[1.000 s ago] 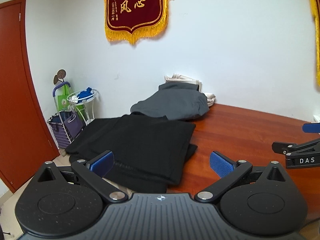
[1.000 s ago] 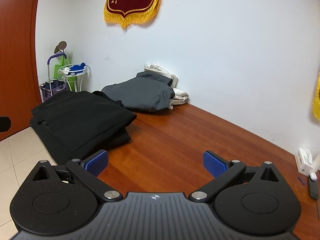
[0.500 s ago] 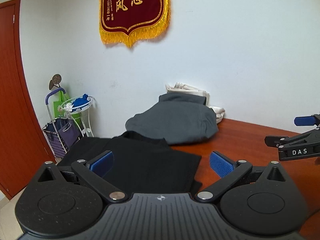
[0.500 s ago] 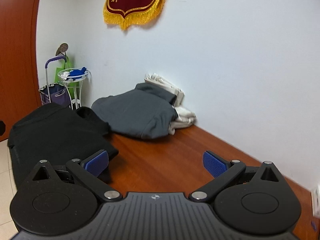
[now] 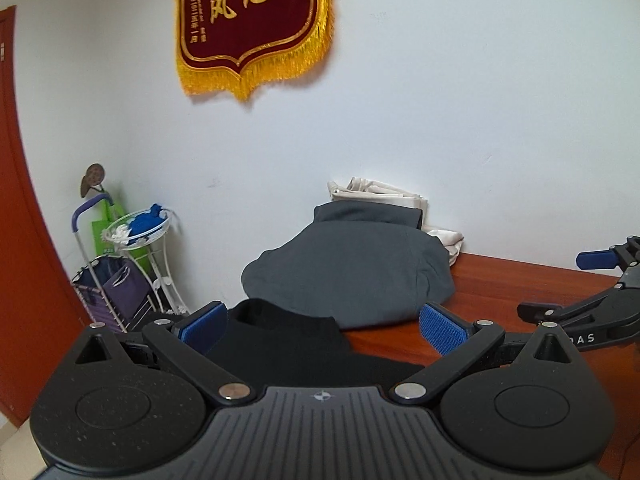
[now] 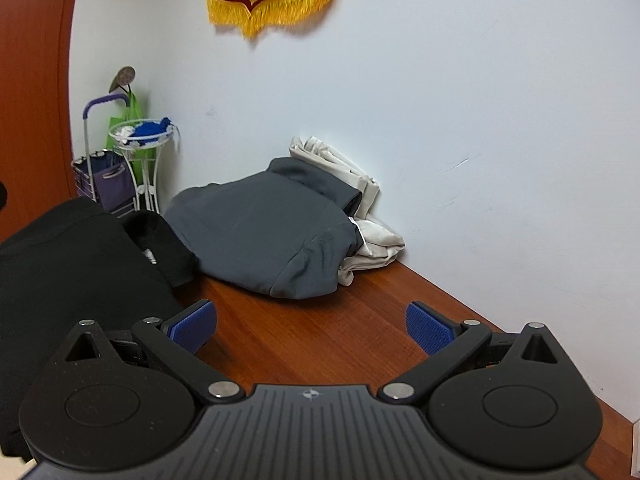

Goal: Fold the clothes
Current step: 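Reach the right gripper to the grey jacket's collar and close on it, then lift the grey jacket with the right gripper while the left gripper approaches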

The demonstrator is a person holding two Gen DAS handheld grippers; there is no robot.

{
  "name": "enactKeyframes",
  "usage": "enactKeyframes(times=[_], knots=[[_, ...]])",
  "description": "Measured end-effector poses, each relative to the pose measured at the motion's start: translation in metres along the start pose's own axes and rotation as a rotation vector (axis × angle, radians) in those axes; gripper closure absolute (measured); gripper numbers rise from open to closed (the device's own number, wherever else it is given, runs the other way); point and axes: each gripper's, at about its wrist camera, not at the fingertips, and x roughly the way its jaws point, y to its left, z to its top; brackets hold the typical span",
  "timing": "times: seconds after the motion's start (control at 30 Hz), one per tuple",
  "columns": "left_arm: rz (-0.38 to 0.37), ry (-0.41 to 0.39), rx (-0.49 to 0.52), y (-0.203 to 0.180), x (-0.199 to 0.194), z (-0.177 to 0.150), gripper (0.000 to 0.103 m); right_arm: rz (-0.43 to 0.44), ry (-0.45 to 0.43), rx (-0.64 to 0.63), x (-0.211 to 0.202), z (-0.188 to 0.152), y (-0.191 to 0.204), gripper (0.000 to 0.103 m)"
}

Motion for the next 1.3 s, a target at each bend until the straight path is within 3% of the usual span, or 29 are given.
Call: enactKeyframes(times=[0.23, 0.5, 0.8, 1.0, 1.2, 1.3], knots=[[-0.03, 0.009, 0.056, 0.019, 0.053, 0.014, 0.0, -0.005, -0.002, -0.038, 0.054, 0.007, 0.012, 0.001], [-0.05, 0.05, 0.064, 0.04, 0.101, 0.017, 0.0, -0.019, -0.003, -0.315, 0.132, 0.006, 0.052, 0.001], [-0.078, 0.037, 0.032, 0.063, 0.121, 0.01, 0.0, 0.021, 0.013, -0.552, 0.199, 0.002, 0.085, 0.001], [-0.071, 0.042, 0.067, 0.07, 0.13, 0.003, 0.0, 0.054, 0.023, -0.774, 0.234, -0.007, 0.102, 0.001], [-0.051, 0.068, 0.017, 0.081, 0.136, -0.002, 0.0, 0.079, 0.009, -1.005, 0.253, -0.014, 0.11, 0.002], [-0.038, 0.081, 0.005, 0.084, 0.138, -0.005, 0.0, 0.095, 0.011, -1.056, 0.26, -0.014, 0.113, 0.007]])
